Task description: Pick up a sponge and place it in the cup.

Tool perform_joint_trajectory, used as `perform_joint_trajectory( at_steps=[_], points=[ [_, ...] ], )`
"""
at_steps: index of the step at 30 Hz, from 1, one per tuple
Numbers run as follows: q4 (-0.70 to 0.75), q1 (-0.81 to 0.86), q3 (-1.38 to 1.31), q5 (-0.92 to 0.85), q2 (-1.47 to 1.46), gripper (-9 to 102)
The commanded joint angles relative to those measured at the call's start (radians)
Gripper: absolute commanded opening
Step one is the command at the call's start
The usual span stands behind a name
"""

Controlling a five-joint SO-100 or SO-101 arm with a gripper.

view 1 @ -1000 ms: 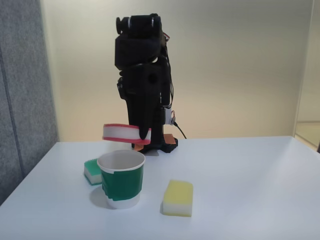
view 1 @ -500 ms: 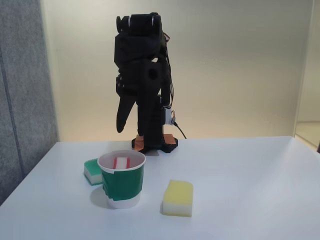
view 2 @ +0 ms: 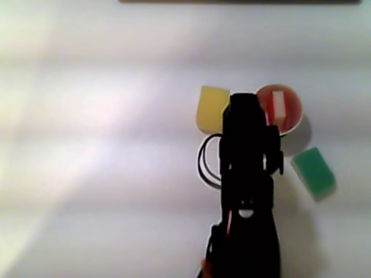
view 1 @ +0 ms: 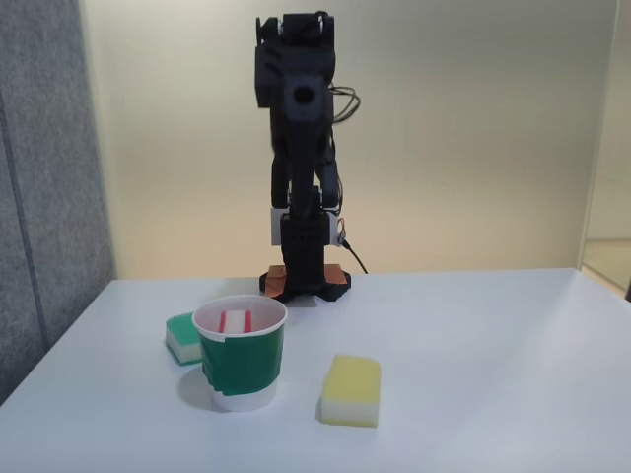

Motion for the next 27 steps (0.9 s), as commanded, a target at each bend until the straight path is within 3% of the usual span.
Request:
perform_joint_trajectory(
  at_steps=[1, 7, 27],
  points=[
    [0.014, -0.009, 0.074, 0.034, 0.135, 0],
    [-0.091, -0.020, 0.259, 0.080, 0.301, 0],
    [-0.247, 0.052, 0.769, 0.153, 0.764, 0]
  ],
)
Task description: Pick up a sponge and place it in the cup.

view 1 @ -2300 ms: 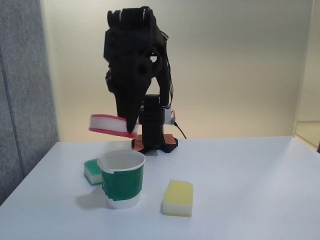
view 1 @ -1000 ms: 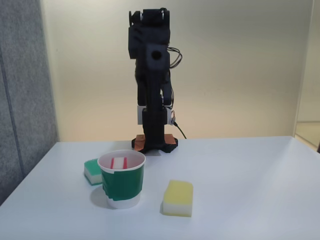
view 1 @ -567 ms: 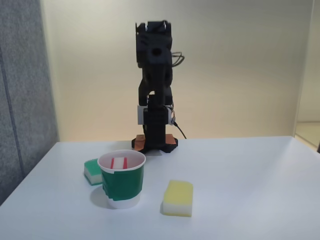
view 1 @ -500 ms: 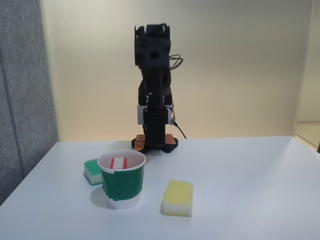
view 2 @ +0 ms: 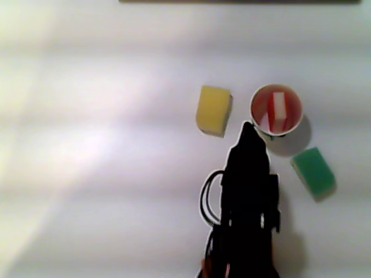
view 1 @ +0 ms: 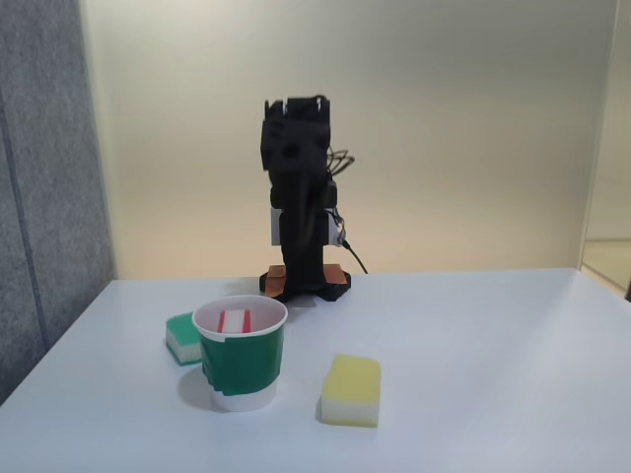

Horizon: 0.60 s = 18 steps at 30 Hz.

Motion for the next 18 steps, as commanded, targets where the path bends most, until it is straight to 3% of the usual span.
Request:
perform_joint_trajectory(
  at_steps=[1, 18],
  points=[
    [-0.015, 0.000, 0.043, 0.018, 0.066, 0],
    [-0.112, -0.054, 0.290, 0.071, 0.118, 0]
  ],
)
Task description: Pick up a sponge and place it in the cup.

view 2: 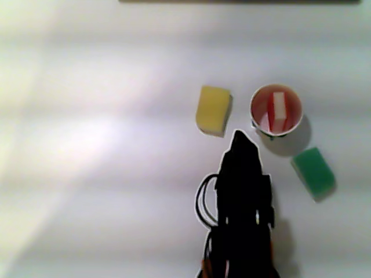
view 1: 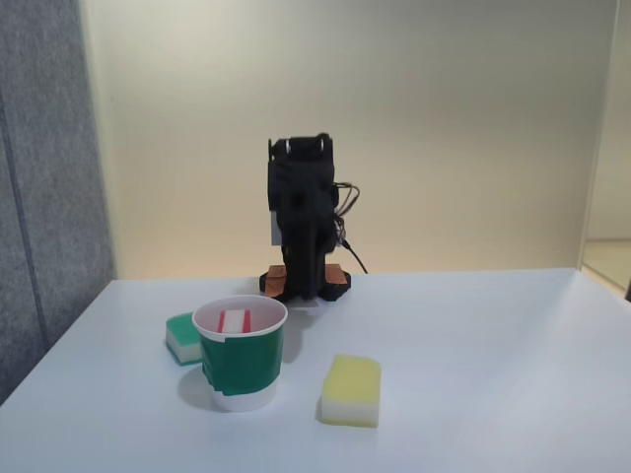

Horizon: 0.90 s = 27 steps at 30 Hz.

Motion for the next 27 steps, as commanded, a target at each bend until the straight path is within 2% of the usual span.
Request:
perform_joint_trajectory(
  at_steps=[1, 12, 22, 27],
  points=[
    [-0.011, -0.009, 0.032, 0.020, 0.011, 0],
    [0.190, -0.021, 0.046, 0.029, 0.011, 0],
    [0.474, -0.008, 0.046, -0.031, 0.011, 0],
    [0.494, 0.014, 0.046, -0.069, 0.012, 0]
  ],
)
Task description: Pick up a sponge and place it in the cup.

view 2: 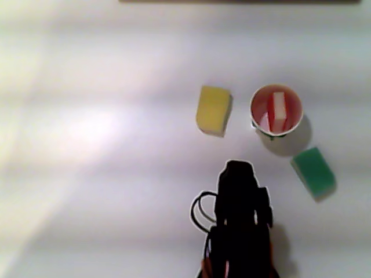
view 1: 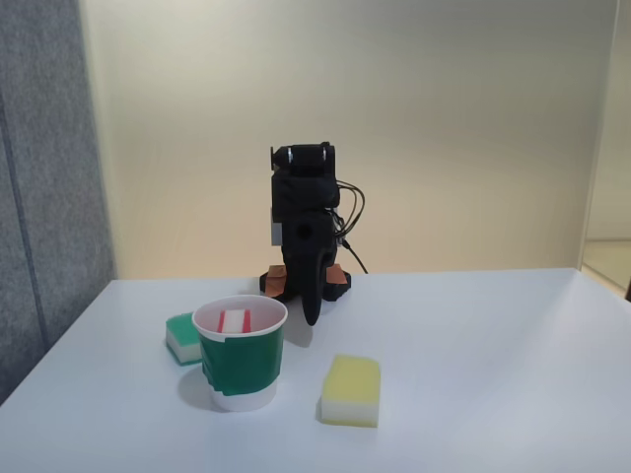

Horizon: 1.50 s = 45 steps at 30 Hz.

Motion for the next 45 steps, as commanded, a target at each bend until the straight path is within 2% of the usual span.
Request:
perform_joint_trajectory(
  at_steps=[1, 5, 9, 20, 45],
  points=[
    [0.114, 0.023, -0.003, 0.008, 0.002, 0],
    [0.115, 0.054, -0.003, 0.008, 0.002, 0],
    [0.130, 0.086, -0.003, -0.118, 0.003, 0],
    [0.132, 0.032, -0.003, -0.114, 0.003, 0],
    [0.132, 0.032, -0.003, -0.114, 0.003, 0]
  ],
)
